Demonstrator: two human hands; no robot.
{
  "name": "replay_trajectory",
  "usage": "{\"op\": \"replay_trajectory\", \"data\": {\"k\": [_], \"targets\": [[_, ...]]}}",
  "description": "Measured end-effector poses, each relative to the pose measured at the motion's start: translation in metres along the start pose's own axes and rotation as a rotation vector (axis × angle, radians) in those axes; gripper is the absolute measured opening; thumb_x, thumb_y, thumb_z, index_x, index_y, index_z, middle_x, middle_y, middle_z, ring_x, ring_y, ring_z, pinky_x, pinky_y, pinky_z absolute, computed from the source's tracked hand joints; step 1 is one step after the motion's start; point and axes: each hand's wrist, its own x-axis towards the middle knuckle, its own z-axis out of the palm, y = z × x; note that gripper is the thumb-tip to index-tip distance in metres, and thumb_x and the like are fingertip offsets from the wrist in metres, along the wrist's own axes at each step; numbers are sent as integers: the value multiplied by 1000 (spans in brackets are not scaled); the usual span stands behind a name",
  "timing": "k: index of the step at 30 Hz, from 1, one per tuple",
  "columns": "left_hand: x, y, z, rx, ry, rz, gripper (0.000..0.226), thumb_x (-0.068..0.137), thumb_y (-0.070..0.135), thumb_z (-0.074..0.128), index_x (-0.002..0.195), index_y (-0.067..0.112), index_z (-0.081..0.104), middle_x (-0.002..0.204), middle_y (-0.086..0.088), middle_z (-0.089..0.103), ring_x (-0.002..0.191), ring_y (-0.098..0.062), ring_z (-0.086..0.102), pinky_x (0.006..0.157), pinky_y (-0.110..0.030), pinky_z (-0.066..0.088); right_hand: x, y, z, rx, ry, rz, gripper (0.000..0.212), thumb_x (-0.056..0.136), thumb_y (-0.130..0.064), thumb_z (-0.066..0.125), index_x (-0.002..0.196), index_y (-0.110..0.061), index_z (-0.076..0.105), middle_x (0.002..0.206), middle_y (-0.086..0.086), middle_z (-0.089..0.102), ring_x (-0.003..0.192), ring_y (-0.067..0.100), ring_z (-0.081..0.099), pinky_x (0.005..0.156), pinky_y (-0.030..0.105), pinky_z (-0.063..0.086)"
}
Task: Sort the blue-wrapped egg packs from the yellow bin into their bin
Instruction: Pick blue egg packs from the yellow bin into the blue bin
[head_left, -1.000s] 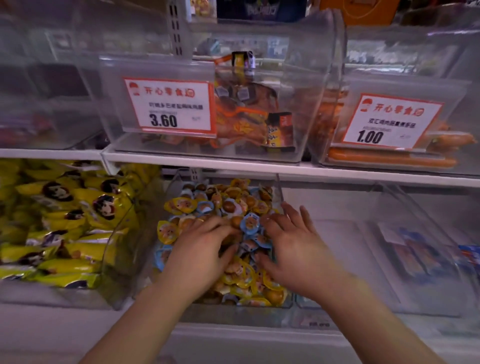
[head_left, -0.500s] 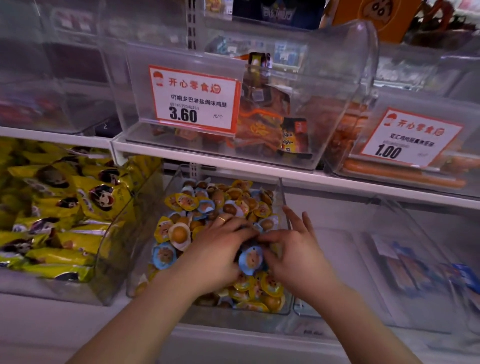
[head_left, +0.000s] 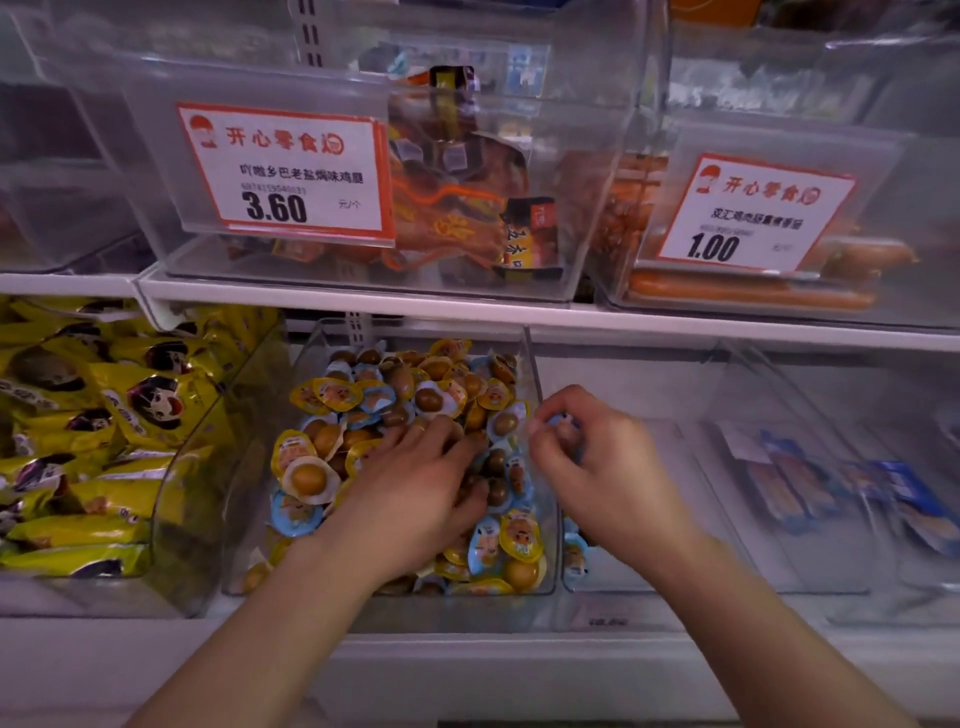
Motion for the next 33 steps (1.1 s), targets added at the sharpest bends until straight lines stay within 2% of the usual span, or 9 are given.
{"op": "replay_trajectory", "data": {"k": [4, 9, 11, 14, 18, 21, 24, 29, 33], "targets": [[1, -4, -1, -129, -5, -17, 46, 89, 55, 48, 128, 31, 58, 131, 8, 54, 121, -19, 51, 99, -39, 42, -12, -11, -5, -581, -250, -302, 43, 87, -56, 63, 117, -25, 61, 108, 0, 65, 87, 24, 66, 67, 33, 51], [2, -7, -6, -419, 219, -135, 25, 96, 40, 52, 118, 33, 62, 109, 17, 63, 99, -5, 57, 83, -21, 47, -18, -15, 7, -824, -401, -266, 66, 82, -71, 56, 130, -26, 49, 134, 8, 51, 113, 31, 54, 91, 43, 42], [0, -5, -11, -520, 342, -176, 30, 100, 39, 44, 128, 36, 56, 115, 22, 58, 100, 6, 52, 80, -5, 38, -15, -9, 7, -674, -319, -255, 51, 88, -61, 58, 126, -26, 54, 125, 3, 57, 110, 28, 57, 89, 40, 44], [-6, 4, -20, -575, 418, -110, 27, 101, 33, 39, 121, 32, 58, 112, 17, 61, 102, 3, 55, 82, -12, 42, -13, 3, 2, -276, -166, -200, 21, 94, -34, 64, 112, -24, 65, 104, -3, 67, 92, 17, 64, 77, 32, 50], [-15, 12, -22, -128, 167, 62, 40, 90, 54, 34, 96, 28, 64, 80, 7, 65, 78, -20, 63, 61, -32, 47, -13, 14, 0, 39, 6, -131, 15, 94, -17, 66, 102, -30, 68, 94, -22, 66, 86, -5, 61, 69, 2, 39], [-15, 10, -19, 28, 2, 102, 72, 77, 84, 27, 116, 36, 63, 94, 11, 69, 89, -18, 64, 65, -29, 37, -12, 17, 0, 104, 77, -115, 15, 94, -16, 63, 98, -30, 68, 82, -33, 61, 76, -7, 61, 63, 4, 39], [-15, 9, -20, 20, -34, 128, 66, 77, 84, 44, 121, 38, 61, 101, 12, 67, 95, -18, 61, 69, -30, 26, -12, 19, 3, 91, 79, -121, 13, 94, -14, 63, 99, -24, 70, 88, -31, 62, 86, -10, 61, 69, 3, 41], [-16, 11, -23, -433, -9, -75, 32, 81, 67, 64, 98, 40, 64, 81, 18, 65, 77, 0, 59, 61, -30, 46, -12, 13, 5, 152, 61, -44, 21, 94, -10, 64, 94, -30, 69, 77, -27, 63, 72, -7, 60, 61, 6, 41], [-4, 24, -33, -695, 283, -228, 34, 77, 72, 59, 98, 45, 60, 92, 25, 64, 84, 3, 62, 68, -25, 53, -7, -3, -3, 480, 143, 369, 18, 98, -18, 59, 90, -24, 73, 66, -6, 64, 46, 6, 52, 38, 22, 39]]}}
